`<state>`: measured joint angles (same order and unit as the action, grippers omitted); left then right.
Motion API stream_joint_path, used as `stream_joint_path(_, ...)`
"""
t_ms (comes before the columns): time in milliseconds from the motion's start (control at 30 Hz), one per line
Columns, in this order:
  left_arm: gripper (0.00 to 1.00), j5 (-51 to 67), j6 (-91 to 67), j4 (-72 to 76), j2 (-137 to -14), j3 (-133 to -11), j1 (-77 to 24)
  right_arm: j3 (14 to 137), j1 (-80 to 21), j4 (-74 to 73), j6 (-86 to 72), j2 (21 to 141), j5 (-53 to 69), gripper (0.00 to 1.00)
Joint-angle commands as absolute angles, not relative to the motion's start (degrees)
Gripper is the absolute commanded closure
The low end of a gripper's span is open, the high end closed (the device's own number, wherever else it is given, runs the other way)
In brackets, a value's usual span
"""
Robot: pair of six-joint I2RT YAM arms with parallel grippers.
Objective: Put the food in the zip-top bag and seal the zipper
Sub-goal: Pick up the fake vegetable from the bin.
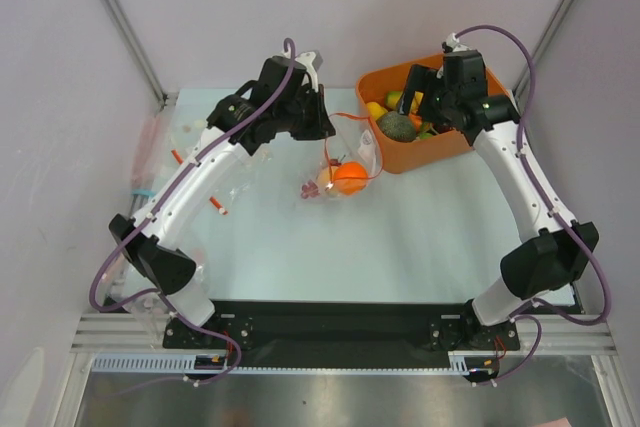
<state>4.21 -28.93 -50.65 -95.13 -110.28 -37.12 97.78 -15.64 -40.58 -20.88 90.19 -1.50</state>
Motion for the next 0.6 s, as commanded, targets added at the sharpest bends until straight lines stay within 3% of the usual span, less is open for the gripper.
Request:
stream_joint_path(0, 1.0, 3.5, -28.5, -49.2, -91.4, -112.4, -37.4, 100.9, -15.3, -41.0, -22.0, 91.7, -2.6, 0.0)
stream_joint_path(567, 1.0, 1.8, -27.2, -48.6, -89.7, -108.8, -37.4, 112.9, -14.2, -47.1, -22.2, 107.5, -2.1, 0.0)
